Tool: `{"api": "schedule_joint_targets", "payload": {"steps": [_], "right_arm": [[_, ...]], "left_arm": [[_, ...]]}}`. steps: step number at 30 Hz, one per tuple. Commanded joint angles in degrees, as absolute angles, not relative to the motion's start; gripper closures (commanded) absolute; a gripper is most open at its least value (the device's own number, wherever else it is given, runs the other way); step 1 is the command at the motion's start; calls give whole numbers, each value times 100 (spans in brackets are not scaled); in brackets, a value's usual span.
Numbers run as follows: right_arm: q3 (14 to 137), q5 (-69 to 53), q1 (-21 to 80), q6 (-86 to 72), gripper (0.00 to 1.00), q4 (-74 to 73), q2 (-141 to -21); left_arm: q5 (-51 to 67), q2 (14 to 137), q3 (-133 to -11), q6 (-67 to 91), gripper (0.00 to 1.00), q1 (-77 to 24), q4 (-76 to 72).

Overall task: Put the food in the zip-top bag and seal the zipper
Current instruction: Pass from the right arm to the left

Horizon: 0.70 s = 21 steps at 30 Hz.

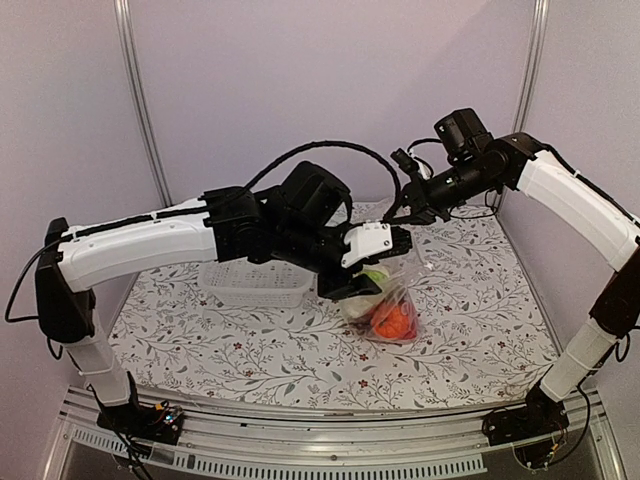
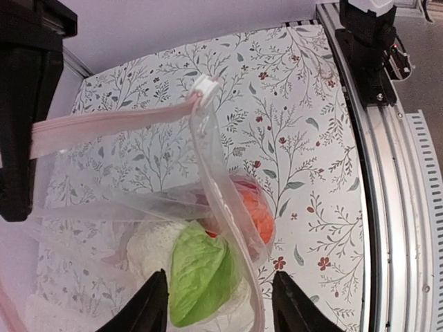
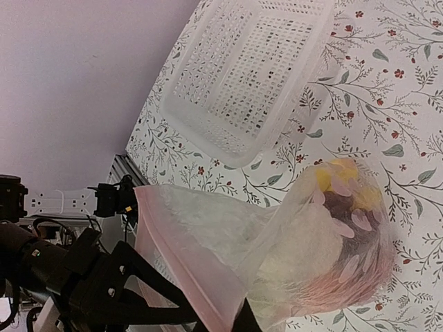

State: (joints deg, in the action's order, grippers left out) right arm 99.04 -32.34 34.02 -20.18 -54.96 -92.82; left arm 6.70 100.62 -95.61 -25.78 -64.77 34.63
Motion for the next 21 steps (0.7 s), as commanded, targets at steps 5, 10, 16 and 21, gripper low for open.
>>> {"api": "schedule_joint_targets", "payload": {"steps": [5,10,16,21], "right_arm": [[9975,-3414,3428,-1960,100,-5351,-9272],[9954,-3600,3432,-1934,100,-5417,-9259],[10591,-3988,3437,-1834,72,-5801,-9316],[10696,-3622,3313,-1721,54,-5865,-8959]], "left_arm": [[-132,10465,-9654,-2536,69,-6579,3365],[-396,10521,-9920,-2298,88,-6557,3121],[-328,10247,-10309,-1569,100,-6558,3063],[-151,9914,-10034,-1045,100,-6563,2944]]}}
